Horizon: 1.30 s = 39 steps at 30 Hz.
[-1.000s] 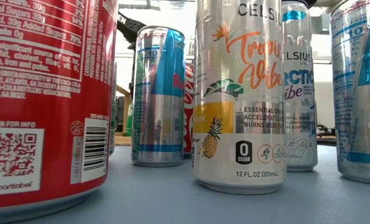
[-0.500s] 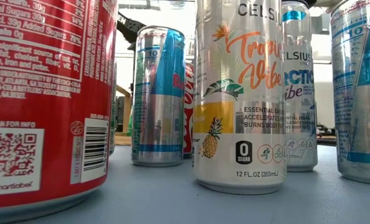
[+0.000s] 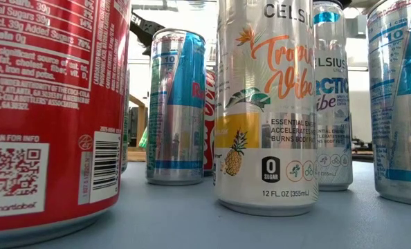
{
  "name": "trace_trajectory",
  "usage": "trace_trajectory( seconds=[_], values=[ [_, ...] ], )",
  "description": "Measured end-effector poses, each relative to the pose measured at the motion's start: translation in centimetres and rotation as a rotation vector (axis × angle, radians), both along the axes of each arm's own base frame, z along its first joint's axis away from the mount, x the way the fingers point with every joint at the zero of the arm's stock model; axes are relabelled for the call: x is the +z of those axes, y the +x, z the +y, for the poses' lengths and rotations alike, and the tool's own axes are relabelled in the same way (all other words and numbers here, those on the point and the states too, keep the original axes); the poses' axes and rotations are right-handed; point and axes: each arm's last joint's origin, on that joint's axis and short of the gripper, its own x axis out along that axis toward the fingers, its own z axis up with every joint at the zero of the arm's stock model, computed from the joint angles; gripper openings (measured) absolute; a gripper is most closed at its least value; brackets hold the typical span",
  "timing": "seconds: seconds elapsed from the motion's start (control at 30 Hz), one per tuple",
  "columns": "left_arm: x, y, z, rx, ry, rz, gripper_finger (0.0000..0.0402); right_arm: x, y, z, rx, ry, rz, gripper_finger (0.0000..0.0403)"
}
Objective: Place canned beverage on shelf
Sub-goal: Adjust the green soda can on the shelf
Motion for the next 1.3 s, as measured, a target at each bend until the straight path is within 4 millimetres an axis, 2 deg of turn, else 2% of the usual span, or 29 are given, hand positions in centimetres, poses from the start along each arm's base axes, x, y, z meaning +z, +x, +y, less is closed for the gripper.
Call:
trace_trajectory(
  seconds=[0.17, 0.3, 0.4, 0.53, 0.8, 0.93, 1.1, 1.3],
  values=[
    [0.0, 0.0, 0.0, -0.005, 0.004, 0.006, 0.0316, 0.1, 0.1, 0.0, -0.002, -0.002, -0.013, 0.0261],
    [0.0, 0.0, 0.0, -0.006, 0.004, 0.007, 0.0316, -0.7, 2.0, -0.7, -0.017, -0.027, -0.130, 0.0261],
    [0.3, -0.2, 0.0, -0.003, 0.006, 0.003, 0.0316, -2.4, 4.4, -1.6, -0.034, -0.091, -0.251, 0.0261],
    [0.9, -0.5, 0.0, 0.007, -0.004, -0.039, 0.0316, -5.8, 8.1, -3.1, -0.044, -0.153, -0.366, 0.0261],
    [2.0, -1.7, 0.9, 0.067, -0.091, -0.194, 0.0316, -10.5, 15.4, -6.7, -0.122, -0.143, -0.543, 0.0261],
    [2.1, -2.0, 1.3, 0.068, -0.090, -0.204, 0.0316, -13.4, 18.8, -9.1, -0.181, -0.103, -0.601, 0.0261],
    [2.1, -2.3, 1.6, 0.047, -0.070, -0.211, 0.0316, -15.4, 22.8, -11.8, -0.270, 0.004, -0.600, 0.0261],
    [2.2, -2.4, 1.9, 0.020, -0.043, -0.208, 0.0316, -16.7, 27.1, -13.7, -0.333, 0.003, -0.464, 0.0261]
  ],
)
